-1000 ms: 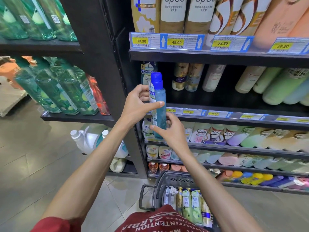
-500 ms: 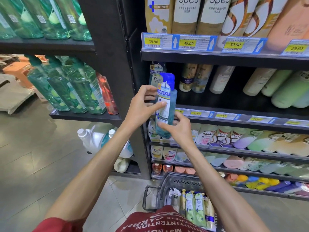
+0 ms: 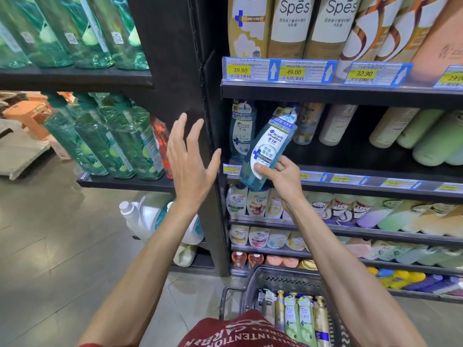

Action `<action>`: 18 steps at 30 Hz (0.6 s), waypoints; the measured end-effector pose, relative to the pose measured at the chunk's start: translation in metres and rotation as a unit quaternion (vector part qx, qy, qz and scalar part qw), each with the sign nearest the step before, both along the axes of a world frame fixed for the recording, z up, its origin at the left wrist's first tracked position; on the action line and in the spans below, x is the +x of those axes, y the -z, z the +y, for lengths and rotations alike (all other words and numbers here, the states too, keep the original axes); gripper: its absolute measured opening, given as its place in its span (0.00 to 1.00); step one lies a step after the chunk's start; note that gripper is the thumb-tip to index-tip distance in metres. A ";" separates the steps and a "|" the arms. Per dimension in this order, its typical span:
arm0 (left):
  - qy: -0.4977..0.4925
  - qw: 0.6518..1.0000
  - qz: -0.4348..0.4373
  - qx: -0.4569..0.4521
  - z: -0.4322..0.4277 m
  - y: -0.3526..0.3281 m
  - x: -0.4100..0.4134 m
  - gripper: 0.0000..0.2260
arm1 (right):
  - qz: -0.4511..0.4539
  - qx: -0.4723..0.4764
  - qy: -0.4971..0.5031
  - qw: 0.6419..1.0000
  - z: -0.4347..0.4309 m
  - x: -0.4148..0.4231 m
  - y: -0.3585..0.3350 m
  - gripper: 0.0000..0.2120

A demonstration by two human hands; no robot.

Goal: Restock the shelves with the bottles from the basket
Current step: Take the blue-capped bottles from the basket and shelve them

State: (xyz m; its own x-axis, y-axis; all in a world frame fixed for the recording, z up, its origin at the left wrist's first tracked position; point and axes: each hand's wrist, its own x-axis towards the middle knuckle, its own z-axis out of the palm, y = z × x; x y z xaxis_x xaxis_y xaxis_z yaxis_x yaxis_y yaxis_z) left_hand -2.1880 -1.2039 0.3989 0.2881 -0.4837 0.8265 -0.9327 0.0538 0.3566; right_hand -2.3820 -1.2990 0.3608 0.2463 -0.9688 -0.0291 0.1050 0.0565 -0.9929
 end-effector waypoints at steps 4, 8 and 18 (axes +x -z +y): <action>-0.031 0.999 -0.033 0.003 -0.014 0.007 0.012 0.32 | -0.023 0.006 0.011 1.000 -0.011 0.007 -0.003 0.21; -0.041 0.998 -0.043 0.007 -0.023 0.015 0.013 0.33 | -0.029 0.005 0.024 0.999 -0.020 0.016 -0.003 0.25; -0.059 0.996 -0.072 0.002 -0.027 0.021 0.019 0.31 | -0.030 0.002 0.050 0.998 -0.040 0.047 0.004 0.31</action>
